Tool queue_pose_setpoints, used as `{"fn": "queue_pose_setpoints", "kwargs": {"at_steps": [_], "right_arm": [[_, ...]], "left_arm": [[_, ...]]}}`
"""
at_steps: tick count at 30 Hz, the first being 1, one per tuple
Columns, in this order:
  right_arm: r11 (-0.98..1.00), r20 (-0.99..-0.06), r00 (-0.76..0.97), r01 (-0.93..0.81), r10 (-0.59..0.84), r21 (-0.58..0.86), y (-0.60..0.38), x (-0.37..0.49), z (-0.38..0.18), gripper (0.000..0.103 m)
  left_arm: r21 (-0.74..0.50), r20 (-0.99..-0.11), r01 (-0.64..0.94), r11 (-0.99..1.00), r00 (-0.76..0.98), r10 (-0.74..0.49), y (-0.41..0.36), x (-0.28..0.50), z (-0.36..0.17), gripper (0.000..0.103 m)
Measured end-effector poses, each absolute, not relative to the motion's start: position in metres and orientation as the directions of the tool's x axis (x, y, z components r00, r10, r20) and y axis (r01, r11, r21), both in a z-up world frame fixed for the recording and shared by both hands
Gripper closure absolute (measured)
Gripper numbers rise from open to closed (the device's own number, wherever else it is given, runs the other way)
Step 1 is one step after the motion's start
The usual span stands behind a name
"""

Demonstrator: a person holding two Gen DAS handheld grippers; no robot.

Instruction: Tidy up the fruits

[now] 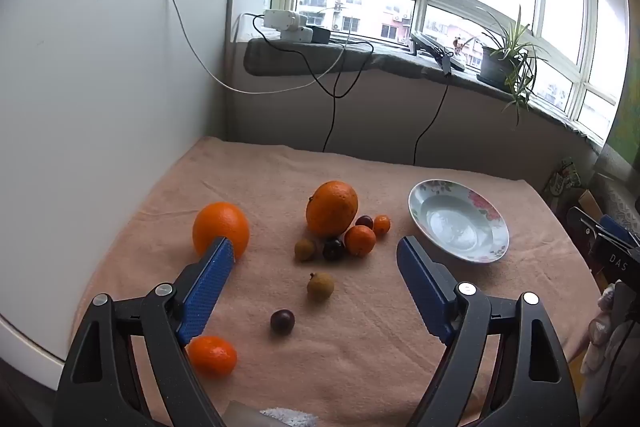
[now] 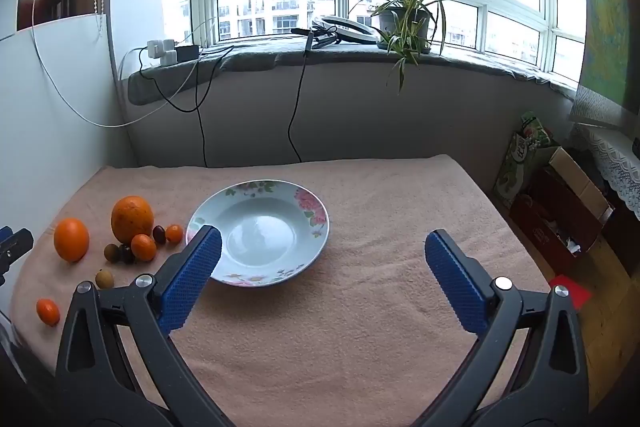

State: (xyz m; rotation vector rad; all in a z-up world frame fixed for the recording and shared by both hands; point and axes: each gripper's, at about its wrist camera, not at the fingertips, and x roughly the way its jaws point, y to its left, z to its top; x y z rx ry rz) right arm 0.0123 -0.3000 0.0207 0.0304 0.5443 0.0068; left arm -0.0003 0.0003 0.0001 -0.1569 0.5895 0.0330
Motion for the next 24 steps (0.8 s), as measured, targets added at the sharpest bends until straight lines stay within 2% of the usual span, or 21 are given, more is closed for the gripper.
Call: {"fn": "queue_pose_setpoints", "kwargs": {"at_steps": [24], "right_arm": [[0.999,-0.525,0.851,-0.007,0.025,0.035,-0.298,0.013,0.019,0.000]], "left_arm": [[-0.121,-0.559,-0.083,0.989,0.829,0.002,-0.004,0.001,-0.004,0.019]]}}
